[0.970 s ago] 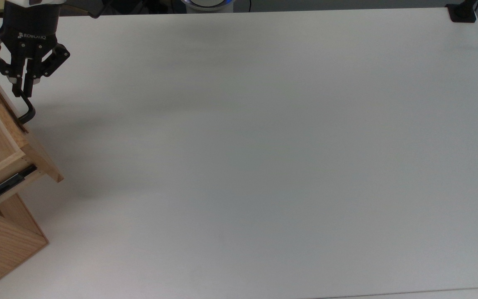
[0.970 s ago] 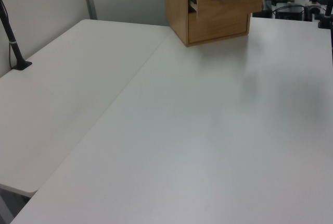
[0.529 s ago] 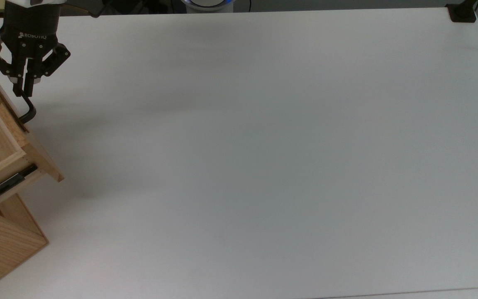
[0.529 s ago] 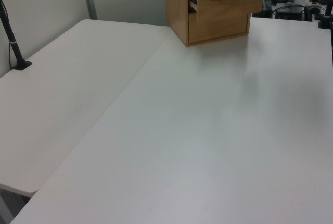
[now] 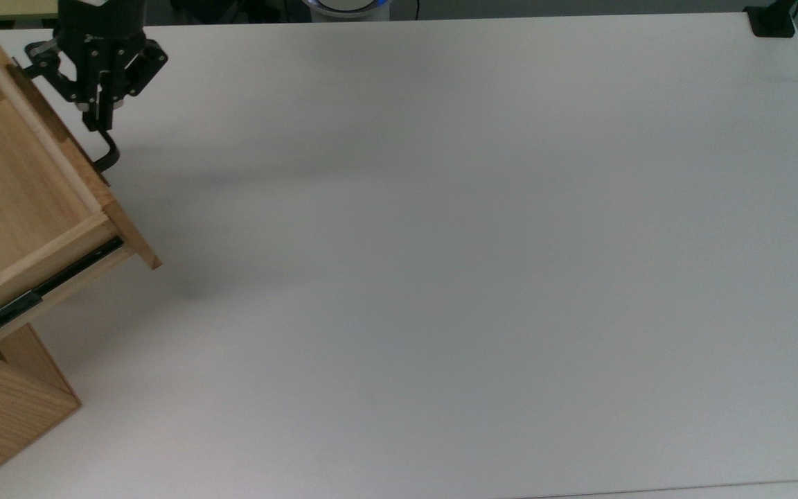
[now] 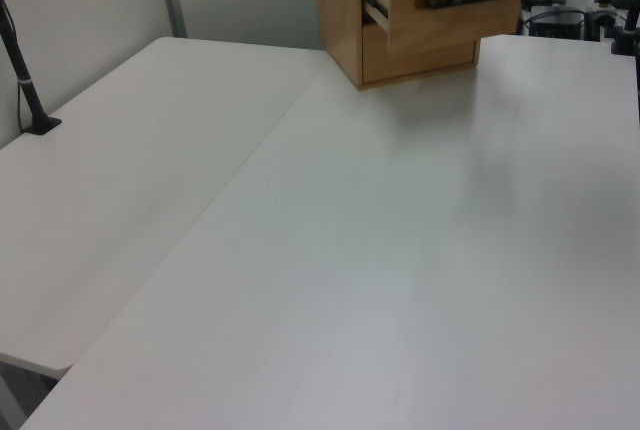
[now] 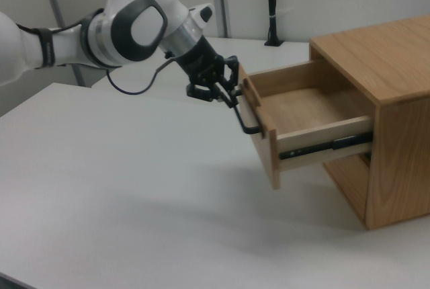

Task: Open the drawer by sliding it
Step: 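Pull the handle straight out, sliding the upper drawer open, then open the gripper, release the handle and lift away from the drawer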

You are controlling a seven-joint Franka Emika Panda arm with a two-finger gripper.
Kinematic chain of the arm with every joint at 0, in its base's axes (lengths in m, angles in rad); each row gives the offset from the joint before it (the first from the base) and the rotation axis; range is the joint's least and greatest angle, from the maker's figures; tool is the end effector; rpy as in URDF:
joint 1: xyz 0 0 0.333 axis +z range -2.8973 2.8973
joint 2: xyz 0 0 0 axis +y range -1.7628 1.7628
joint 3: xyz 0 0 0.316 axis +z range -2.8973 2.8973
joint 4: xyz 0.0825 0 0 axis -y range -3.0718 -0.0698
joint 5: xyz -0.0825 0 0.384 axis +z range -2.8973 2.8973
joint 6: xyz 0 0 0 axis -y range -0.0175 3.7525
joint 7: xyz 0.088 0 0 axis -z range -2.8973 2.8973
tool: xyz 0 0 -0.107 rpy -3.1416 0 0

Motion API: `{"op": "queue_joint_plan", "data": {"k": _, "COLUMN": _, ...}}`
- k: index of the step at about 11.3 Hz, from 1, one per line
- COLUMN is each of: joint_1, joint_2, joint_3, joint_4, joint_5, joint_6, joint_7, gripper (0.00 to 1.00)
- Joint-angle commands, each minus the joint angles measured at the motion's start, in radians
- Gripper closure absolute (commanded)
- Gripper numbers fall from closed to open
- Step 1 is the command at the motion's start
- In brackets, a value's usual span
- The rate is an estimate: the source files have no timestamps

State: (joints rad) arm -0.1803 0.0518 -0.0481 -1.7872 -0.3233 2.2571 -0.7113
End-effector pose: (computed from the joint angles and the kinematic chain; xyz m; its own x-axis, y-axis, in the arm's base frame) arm 0.5973 -0.1470 0.5614 0.7890 0.6089 0.0817 0.5051 -0.7186 0.4780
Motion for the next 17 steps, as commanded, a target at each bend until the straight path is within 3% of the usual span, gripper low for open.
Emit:
{"op": "queue_joint_plan", "data": {"k": 1, "joint_1": 0.018, "joint_2": -0.043, "joint_3": 0.053, "joint_4": -0.020, "joint_5": 0.078, "joint_6": -0.123, "joint_7": -0.008, "gripper": 0.99}}
{"op": "queue_joint_plan", "data": {"k": 2, "joint_1": 0.019, "joint_2": -0.053, "joint_3": 0.060, "joint_4": -0.018, "joint_5": 0.090, "joint_6": -0.151, "joint_7": -0.008, "gripper": 0.97}}
{"op": "queue_joint_plan", "data": {"k": 4, "joint_1": 0.022, "joint_2": -0.053, "joint_3": 0.067, "joint_4": -0.017, "joint_5": 0.098, "joint_6": -0.171, "joint_7": 0.027, "gripper": 0.06}}
{"op": "queue_joint_plan", "data": {"k": 5, "joint_1": 0.024, "joint_2": -0.053, "joint_3": 0.067, "joint_4": -0.015, "joint_5": 0.124, "joint_6": -0.177, "joint_7": 0.070, "gripper": 0.00}}
{"op": "queue_joint_plan", "data": {"k": 8, "joint_1": 0.025, "joint_2": -0.060, "joint_3": 0.126, "joint_4": 0.035, "joint_5": 0.147, "joint_6": -0.327, "joint_7": 0.215, "gripper": 0.00}}
{"op": "queue_joint_plan", "data": {"k": 11, "joint_1": 0.033, "joint_2": -0.060, "joint_3": 0.188, "joint_4": 0.089, "joint_5": 0.252, "joint_6": -0.477, "joint_7": 0.459, "gripper": 0.00}}
{"op": "queue_joint_plan", "data": {"k": 13, "joint_1": 0.041, "joint_2": -0.055, "joint_3": 0.195, "joint_4": 0.124, "joint_5": 0.305, "joint_6": -0.562, "joint_7": 0.684, "gripper": 0.00}}
{"op": "queue_joint_plan", "data": {"k": 17, "joint_1": 0.065, "joint_2": -0.041, "joint_3": 0.191, "joint_4": 0.129, "joint_5": 0.317, "joint_6": -0.656, "joint_7": 0.776, "gripper": 0.00}}
